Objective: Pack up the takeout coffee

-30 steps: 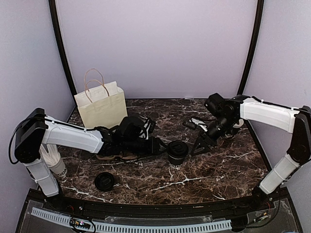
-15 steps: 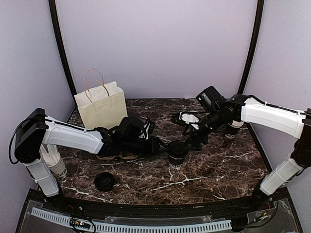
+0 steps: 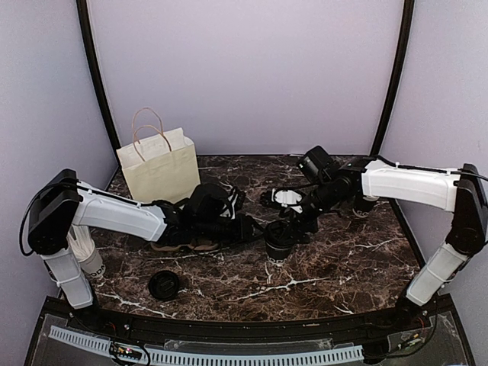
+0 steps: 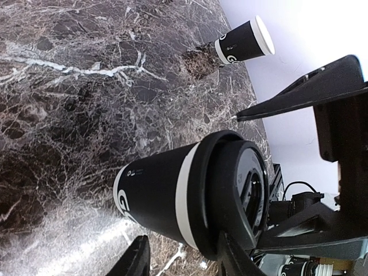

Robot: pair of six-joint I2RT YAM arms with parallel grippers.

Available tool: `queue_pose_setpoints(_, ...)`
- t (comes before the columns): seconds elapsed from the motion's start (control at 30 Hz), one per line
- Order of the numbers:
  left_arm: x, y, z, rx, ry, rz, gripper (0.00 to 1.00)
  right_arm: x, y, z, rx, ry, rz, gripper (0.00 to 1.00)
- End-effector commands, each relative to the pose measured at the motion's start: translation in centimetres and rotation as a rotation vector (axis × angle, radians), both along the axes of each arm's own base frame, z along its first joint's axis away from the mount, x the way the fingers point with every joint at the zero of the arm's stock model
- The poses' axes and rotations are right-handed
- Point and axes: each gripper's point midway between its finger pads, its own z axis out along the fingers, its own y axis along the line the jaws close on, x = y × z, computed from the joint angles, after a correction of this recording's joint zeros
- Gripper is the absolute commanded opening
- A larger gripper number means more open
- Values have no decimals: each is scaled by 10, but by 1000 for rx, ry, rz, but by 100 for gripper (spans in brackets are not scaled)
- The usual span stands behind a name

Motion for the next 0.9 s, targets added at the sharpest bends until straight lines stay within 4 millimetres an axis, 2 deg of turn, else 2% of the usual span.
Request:
queue_pose_setpoints(0.0, 0, 5, -20, 66, 38, -3, 42, -11, -1, -22, -33, 28, 46, 91)
queue_pose_setpoints(0.2, -3, 10, -41, 145, 78, -9, 41, -19, -6, -46, -59, 73, 55, 86)
queue_pose_setpoints(0.3, -7, 19, -69, 232, 136, -7, 39, -22, -9, -56, -76, 96, 49, 83)
queue_pose_setpoints(0.33, -12, 24, -84, 274, 171, -11, 38, -24, -10, -61, -86, 103, 49, 82)
queue_pose_setpoints(0.43, -26, 35, -111, 331, 244, -25, 37, -26, -15, -69, -104, 112, 43, 81)
queue_pose_setpoints(0.63, -58, 81, -163, 531, 397, -11, 38, -31, -19, -76, -104, 127, 30, 80)
queue_pose_setpoints(0.67, -65, 92, -179, 589, 437, -13, 38, -32, -19, -78, -103, 130, 29, 80)
queue_pose_setpoints(0.7, -68, 92, -184, 601, 454, -26, 37, -33, -20, -80, -103, 132, 29, 80)
queue_pose_setpoints(0.8, -87, 108, -217, 685, 555, -54, 37, -34, -22, -85, -111, 140, 25, 80)
queue_pose_setpoints(0.87, -94, 114, -227, 698, 579, -60, 37, -36, -23, -85, -113, 145, 26, 80)
